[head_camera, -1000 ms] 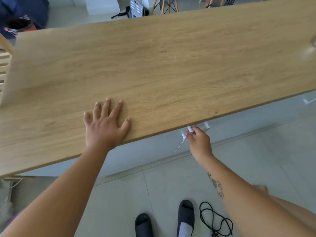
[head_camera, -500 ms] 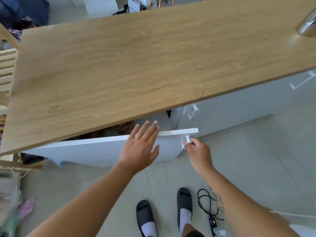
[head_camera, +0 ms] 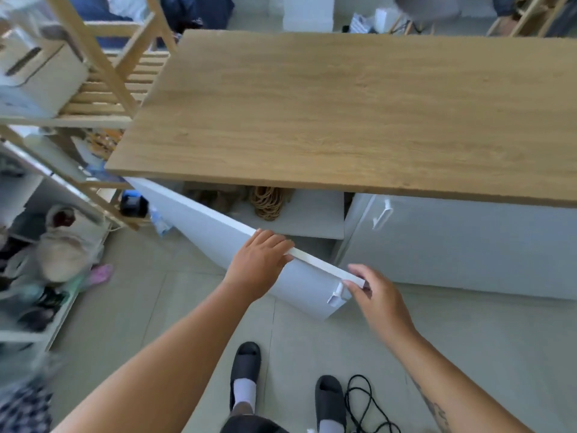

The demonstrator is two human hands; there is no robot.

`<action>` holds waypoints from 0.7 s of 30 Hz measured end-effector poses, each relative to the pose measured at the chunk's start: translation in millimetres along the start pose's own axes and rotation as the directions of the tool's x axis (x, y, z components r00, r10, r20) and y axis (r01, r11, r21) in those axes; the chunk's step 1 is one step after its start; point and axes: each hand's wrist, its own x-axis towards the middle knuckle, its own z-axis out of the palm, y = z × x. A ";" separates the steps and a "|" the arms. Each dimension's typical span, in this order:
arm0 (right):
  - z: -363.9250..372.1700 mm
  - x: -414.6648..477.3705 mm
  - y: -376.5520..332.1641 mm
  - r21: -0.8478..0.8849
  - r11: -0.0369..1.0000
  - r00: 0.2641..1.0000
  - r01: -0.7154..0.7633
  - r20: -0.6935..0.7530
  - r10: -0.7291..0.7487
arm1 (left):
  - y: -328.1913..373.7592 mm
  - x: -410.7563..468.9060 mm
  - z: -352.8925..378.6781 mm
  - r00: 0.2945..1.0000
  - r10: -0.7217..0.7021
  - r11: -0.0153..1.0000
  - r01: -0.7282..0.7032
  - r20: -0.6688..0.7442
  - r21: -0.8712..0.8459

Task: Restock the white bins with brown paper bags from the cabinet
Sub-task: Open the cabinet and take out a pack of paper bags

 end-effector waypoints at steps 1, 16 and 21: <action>-1.1 -2.3 1.1 -0.012 0.999 0.996 0.036 0.081 -0.035 | 4.6 -6.4 -1.0 0.999 -0.044 0.999 0.044 0.008 -0.008; 29.1 -57.1 -24.1 0.144 0.987 0.754 0.073 0.640 -0.149 | 57.9 -117.9 -0.2 0.802 -0.584 0.759 0.594 0.122 -0.268; 51.3 -19.0 -49.6 -0.058 0.960 0.738 0.273 0.652 -0.170 | 66.3 -144.5 8.0 0.700 -0.705 0.664 0.708 0.115 -0.242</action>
